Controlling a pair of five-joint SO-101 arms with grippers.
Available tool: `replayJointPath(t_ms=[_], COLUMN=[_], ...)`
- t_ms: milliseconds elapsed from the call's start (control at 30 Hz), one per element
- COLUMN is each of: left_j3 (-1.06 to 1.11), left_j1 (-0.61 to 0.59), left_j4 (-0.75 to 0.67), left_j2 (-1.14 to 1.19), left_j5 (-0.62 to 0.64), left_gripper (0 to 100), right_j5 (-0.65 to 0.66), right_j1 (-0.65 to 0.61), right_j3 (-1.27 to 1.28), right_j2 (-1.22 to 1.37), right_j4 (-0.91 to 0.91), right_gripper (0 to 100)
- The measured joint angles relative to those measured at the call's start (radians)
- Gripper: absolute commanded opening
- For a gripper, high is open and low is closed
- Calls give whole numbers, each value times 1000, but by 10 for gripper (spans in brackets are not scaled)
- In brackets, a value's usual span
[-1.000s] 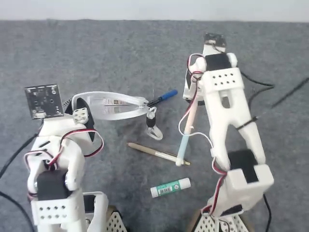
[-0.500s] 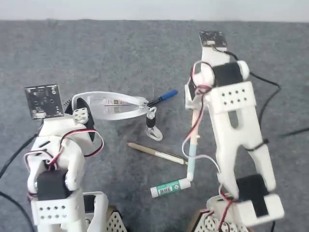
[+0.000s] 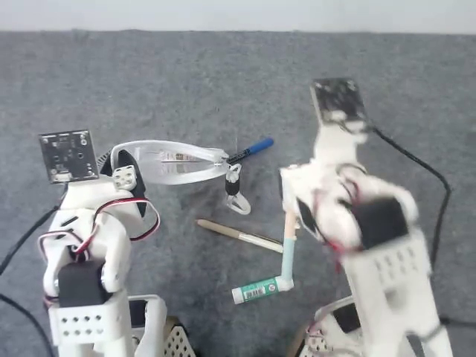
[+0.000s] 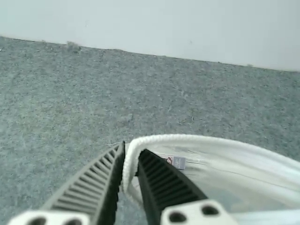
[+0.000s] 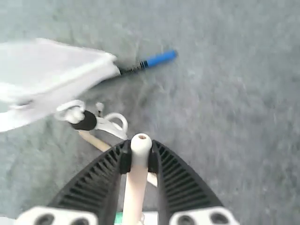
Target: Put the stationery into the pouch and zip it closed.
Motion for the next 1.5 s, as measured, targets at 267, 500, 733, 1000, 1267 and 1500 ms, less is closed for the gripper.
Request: replayJointPath(t_ms=[267,500,733,1000,1267,1500], left_j3=[0,0,0,0,0,0], left_j1=[0,0,0,0,0,0], left_j4=[0,0,0,0,0,0], left_j2=[0,0,0,0,0,0], left_j5=[0,0,0,0,0,0], left_gripper=[11,11,11,11,11,11], right_j5=[0,-68,-103,98,161,173], right_j1=[-18,-218,-348,-356,-356,-353], right_j3=[78,250,471,674,694,695], right_j2=[-345,-537,-701,-698,-557,-390], right_j4=[-49,-270,-694,-1204,-1456,-1505], right_gripper=[6,7,6,6,6,6])
